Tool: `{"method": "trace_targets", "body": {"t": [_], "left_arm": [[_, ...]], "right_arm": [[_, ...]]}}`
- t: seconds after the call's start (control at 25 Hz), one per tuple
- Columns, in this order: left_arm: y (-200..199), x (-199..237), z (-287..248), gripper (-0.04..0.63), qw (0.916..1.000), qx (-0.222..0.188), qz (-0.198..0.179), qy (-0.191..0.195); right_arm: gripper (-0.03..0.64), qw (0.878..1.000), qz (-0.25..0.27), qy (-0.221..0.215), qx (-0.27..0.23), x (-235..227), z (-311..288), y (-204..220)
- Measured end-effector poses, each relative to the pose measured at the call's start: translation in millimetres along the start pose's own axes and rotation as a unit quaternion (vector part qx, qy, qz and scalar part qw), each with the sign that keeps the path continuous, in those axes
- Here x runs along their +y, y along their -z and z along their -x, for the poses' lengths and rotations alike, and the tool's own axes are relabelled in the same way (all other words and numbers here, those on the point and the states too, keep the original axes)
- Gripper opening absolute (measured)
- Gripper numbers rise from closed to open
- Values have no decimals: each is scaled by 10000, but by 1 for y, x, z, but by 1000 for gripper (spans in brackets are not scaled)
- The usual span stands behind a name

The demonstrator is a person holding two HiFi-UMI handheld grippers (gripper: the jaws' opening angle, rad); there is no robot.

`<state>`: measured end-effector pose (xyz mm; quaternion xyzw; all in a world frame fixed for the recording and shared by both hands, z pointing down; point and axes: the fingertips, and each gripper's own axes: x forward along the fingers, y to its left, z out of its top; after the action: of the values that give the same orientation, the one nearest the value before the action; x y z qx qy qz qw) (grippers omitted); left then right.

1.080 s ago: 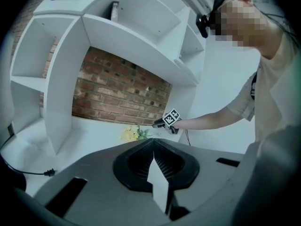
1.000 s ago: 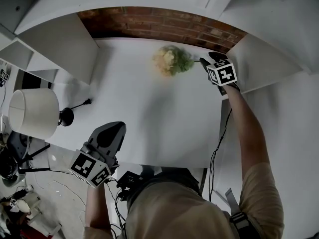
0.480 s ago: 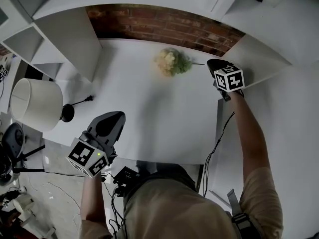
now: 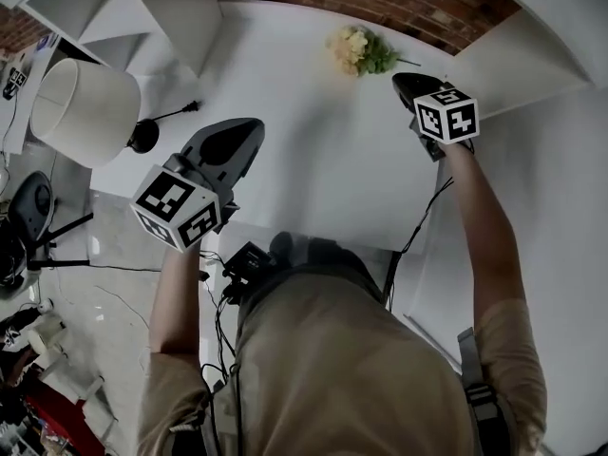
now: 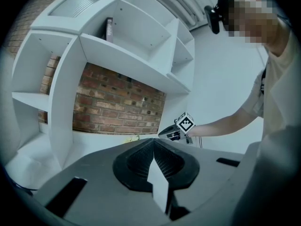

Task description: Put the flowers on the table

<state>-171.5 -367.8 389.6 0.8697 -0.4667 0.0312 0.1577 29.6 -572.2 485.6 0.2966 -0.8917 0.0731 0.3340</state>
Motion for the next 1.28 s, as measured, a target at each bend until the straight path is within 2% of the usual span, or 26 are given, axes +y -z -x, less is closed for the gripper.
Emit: {"method": "trace_targets", "body": {"t": [0.4,0.64,0.88,1.28], "left_arm": [[13,0,16,9,9999,-25,-132,-82],[1,-6,24,9,9976,-237,-604,-234],[-7,-21,31,8,9963,-357,-779,-105],[-1,-39,47,8,9965,-488,-677,21]], "right_arm": [[23,9984,80,-331,-460,82,7,-26],[23,9928,-247,-658,-974,124,34,-43],[23,9750,-1031,-1010,-1687,169,61,-54],[23,9541,-1629,-1243,-2186,215,108,-61]]}}
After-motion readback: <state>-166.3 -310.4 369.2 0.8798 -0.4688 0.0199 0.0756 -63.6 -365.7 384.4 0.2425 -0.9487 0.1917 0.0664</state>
